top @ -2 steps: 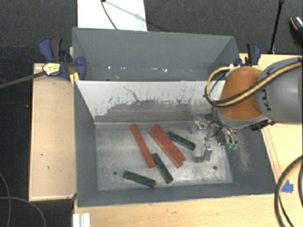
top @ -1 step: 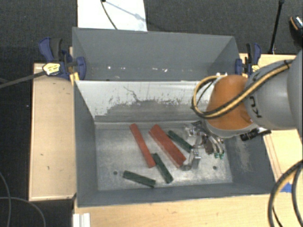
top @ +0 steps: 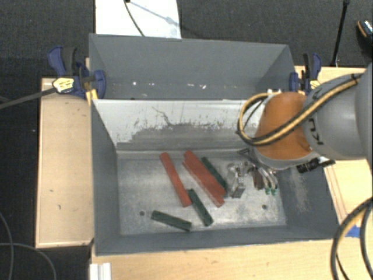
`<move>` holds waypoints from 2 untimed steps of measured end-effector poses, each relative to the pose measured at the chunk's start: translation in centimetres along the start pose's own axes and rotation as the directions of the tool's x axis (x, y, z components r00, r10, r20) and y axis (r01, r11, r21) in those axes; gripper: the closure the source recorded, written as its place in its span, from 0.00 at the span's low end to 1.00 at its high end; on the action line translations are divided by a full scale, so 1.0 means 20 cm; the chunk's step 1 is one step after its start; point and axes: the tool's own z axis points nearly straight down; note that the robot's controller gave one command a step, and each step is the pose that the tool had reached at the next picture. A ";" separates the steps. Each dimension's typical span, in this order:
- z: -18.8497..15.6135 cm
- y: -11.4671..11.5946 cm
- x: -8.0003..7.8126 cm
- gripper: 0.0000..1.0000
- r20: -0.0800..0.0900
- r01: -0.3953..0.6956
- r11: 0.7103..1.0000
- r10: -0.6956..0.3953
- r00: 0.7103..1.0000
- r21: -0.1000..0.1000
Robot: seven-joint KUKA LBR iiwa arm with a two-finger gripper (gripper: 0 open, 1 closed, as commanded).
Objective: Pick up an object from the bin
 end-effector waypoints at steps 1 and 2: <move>0.00 0.00 0.00 0.00 0.000 0.002 1.000 -0.002 1.000 0.000; 0.00 0.46 -0.07 0.00 0.005 0.081 0.997 -0.081 0.997 -0.004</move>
Offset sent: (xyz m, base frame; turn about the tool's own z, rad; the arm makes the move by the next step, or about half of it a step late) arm 0.0000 0.0000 0.0000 0.0000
